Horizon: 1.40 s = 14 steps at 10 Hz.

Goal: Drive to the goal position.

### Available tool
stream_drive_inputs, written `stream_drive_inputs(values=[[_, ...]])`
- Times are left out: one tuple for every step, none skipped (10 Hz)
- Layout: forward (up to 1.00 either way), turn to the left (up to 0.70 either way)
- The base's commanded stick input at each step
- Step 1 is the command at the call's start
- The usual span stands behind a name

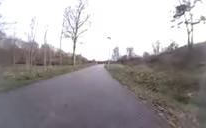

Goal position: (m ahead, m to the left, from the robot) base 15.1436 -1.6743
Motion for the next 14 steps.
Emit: stream_drive_inputs(values=[[0.70,0.00],[0.70,0.00],[0.70,0.00],[0.70,0.00],[0.70,0.00],[0.70,0.00],[0.70,0.00],[0.70,0.00],[0.70,0.00],[0.70,-0.03],[0.70,-0.22],[0.70,-0.08],[0.70,0.00],[0.70,0.00]])
